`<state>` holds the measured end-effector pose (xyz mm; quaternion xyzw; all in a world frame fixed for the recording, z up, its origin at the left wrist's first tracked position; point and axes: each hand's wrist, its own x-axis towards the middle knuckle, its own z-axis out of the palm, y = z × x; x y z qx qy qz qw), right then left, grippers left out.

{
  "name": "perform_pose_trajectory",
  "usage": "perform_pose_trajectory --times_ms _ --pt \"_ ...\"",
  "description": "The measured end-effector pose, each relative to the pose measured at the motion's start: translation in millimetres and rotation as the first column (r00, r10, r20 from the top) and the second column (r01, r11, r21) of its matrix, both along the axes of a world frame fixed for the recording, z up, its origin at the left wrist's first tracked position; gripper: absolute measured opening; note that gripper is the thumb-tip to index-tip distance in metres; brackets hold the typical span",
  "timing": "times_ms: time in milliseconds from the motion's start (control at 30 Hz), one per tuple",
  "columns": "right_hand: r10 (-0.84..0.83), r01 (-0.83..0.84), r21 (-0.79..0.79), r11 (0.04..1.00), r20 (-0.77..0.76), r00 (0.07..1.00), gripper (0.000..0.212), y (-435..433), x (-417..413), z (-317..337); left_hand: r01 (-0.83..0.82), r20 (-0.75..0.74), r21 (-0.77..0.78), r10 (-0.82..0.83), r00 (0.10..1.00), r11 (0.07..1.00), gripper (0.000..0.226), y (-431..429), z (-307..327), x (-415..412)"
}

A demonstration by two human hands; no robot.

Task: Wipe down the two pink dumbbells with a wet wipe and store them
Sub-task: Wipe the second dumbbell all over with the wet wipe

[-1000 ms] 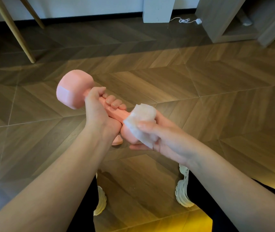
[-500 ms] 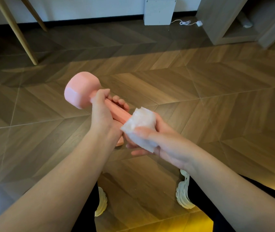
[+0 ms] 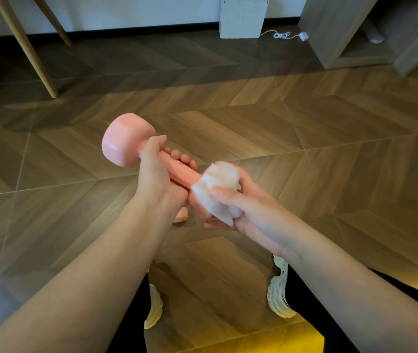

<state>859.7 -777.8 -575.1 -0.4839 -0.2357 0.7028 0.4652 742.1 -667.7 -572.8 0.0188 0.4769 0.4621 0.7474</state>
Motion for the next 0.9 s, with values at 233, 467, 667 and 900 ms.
perform_pose_trajectory --times_ms 233,467,667,900 --pt "0.046 -0.054 -0.133 0.99 -0.059 0.997 0.046 5.3 -8.3 3.9 -0.025 0.017 0.076 0.024 1.0 0.997 0.034 0.7 2.6 1.5" --pt "0.012 -0.012 -0.025 1.0 -0.001 1.0 0.051 4.9 -5.1 7.4 -0.018 0.017 0.099 0.017 1.0 0.995 0.033 0.1 10.8 4.1" --pt "0.059 -0.067 -0.091 0.994 -0.083 0.995 0.058 3.8 1.7 17.6 0.015 0.011 0.118 -0.016 1.0 0.993 0.033 -6.2 17.9 9.7" --pt "0.076 -0.081 -0.065 0.995 -0.067 0.995 0.065 5.1 2.8 10.8 0.006 -0.002 0.114 -0.006 1.0 0.994 0.032 -7.4 13.4 8.8"
